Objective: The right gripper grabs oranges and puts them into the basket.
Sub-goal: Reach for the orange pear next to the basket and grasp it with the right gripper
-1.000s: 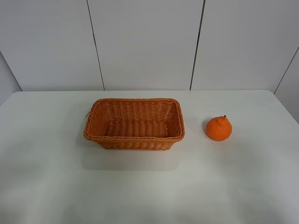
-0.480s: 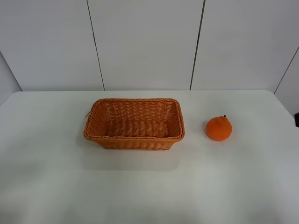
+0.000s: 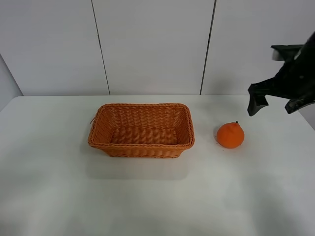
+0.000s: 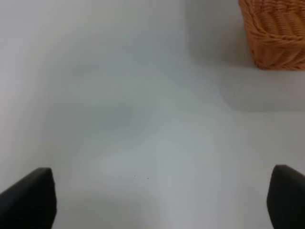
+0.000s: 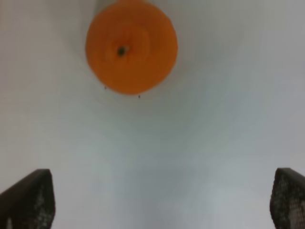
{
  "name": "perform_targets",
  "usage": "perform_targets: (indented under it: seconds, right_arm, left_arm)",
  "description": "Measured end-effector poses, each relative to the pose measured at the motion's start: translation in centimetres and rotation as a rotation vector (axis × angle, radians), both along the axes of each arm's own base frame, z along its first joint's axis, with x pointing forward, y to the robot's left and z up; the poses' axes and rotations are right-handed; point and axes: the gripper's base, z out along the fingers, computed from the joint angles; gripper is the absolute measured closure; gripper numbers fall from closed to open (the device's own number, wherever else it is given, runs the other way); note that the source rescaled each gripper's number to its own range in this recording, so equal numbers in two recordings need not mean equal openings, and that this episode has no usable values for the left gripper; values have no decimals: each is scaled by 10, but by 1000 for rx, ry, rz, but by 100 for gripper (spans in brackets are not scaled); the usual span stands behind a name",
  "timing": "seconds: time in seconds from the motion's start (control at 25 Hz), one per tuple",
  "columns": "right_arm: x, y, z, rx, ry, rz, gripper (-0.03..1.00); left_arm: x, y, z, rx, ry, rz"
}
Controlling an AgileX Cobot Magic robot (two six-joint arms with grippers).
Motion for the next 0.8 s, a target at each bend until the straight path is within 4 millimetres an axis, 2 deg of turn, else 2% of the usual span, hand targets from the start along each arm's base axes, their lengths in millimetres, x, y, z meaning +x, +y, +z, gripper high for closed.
perform_targets:
  seconds: [0.16, 0.28, 0.44, 0.8]
  right_arm:
    - [46, 3, -29, -4, 75, 1, -3]
    - [68, 10, -46, -6, 121, 22, -3]
    - [78, 22, -62, -5, 144, 50, -3]
    - [92, 24, -103, -5, 166, 57, -3]
  left_arm:
    - [0, 0, 0, 0, 0, 0]
    - [0, 0, 0, 0, 0, 0]
    - [0, 0, 0, 0, 0, 0]
    - [0, 0, 0, 0, 0, 0]
